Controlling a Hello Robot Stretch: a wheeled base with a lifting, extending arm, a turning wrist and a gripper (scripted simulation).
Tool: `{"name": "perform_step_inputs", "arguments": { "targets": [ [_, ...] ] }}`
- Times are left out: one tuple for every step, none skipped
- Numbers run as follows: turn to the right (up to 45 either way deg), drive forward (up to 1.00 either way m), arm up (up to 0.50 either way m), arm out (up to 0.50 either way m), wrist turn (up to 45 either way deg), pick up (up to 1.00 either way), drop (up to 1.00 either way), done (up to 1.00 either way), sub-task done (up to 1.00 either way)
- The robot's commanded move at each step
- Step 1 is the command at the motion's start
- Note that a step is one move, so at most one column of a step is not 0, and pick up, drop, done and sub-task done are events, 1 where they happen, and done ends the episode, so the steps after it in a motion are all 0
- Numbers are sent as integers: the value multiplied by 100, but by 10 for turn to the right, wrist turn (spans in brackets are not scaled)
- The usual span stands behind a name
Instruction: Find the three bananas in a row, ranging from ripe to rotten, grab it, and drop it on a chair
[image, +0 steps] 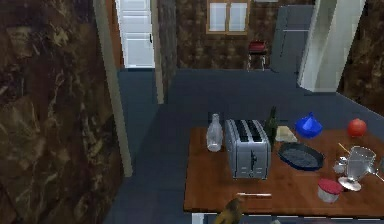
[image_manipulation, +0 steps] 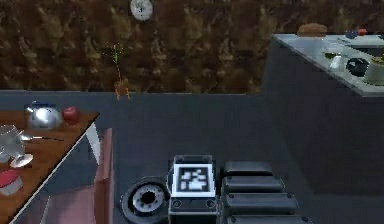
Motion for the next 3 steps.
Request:
{"name": "perform_step_inputs", "arguments": {
  "targets": [
    [450, 0, 0, 0, 0, 0, 0, 0, 0],
    [450, 0, 0, 0, 0, 0, 0, 0, 0],
    [450, 0, 0, 0, 0, 0, 0, 0, 0]
  ]
}}
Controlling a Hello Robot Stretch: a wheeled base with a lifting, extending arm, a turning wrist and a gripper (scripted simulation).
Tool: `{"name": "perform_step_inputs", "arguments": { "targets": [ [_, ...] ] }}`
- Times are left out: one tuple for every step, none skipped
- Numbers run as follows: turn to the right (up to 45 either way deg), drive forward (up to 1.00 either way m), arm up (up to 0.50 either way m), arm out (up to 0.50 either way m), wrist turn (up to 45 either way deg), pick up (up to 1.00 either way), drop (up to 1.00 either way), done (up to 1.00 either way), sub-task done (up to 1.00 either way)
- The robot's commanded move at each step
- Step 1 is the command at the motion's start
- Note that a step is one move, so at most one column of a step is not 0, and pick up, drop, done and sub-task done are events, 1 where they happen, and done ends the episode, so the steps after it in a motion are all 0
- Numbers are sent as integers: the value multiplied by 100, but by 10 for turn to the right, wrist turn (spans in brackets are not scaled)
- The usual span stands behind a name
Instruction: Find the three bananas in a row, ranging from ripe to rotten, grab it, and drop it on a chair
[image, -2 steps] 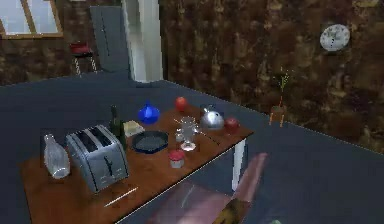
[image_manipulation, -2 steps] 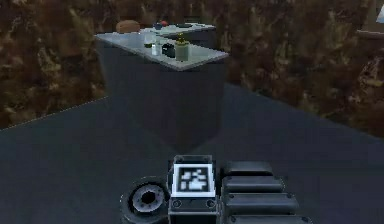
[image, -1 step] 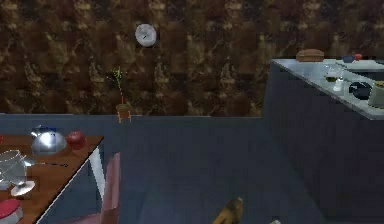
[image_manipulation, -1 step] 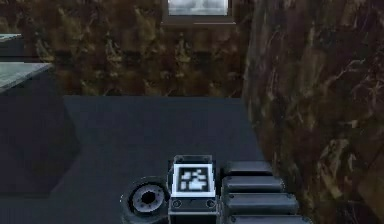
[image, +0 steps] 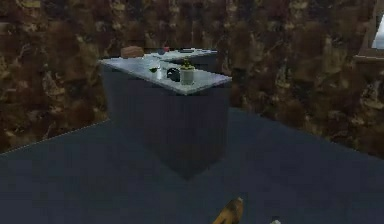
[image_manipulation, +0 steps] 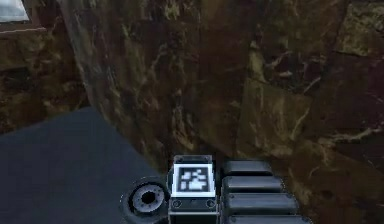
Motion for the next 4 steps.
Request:
{"name": "perform_step_inputs", "arguments": {
  "targets": [
    [60, 0, 0, 0, 0, 0, 0, 0, 0],
    [-450, 0, 0, 0, 0, 0, 0, 0, 0],
    [-450, 0, 0, 0, 0, 0, 0, 0, 0],
    [-450, 0, 0, 0, 0, 0, 0, 0, 0]
  ]
}}
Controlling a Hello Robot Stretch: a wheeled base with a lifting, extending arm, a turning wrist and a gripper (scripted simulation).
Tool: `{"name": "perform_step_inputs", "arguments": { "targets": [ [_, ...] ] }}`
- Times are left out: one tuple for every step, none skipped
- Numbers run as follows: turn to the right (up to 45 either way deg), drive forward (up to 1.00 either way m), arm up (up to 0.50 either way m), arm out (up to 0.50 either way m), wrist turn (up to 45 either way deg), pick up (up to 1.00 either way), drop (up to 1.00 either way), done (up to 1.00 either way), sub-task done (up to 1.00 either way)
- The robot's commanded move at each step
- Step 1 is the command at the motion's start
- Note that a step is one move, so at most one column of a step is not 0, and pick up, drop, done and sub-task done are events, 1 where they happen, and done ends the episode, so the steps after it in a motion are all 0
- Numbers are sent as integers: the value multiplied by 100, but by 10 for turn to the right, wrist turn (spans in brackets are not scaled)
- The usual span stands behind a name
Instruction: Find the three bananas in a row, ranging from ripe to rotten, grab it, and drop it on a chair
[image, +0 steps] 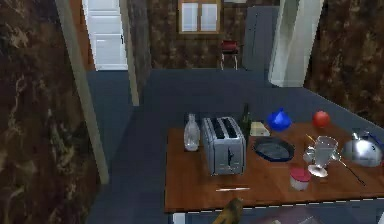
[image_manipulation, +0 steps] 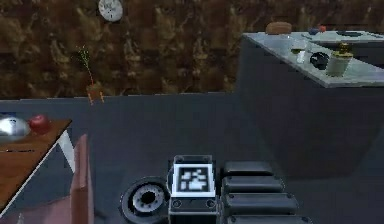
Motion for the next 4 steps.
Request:
{"name": "perform_step_inputs", "arguments": {
  "targets": [
    [-300, 0, 0, 0, 0, 0, 0, 0, 0],
    [0, 70, 0, 0, 0, 0, 0, 0, 0],
    [150, 0, 0, 0, 0, 0, 0, 0, 0],
    [0, 10, 0, 0, 0, 0, 0, 0, 0]
  ]
}}
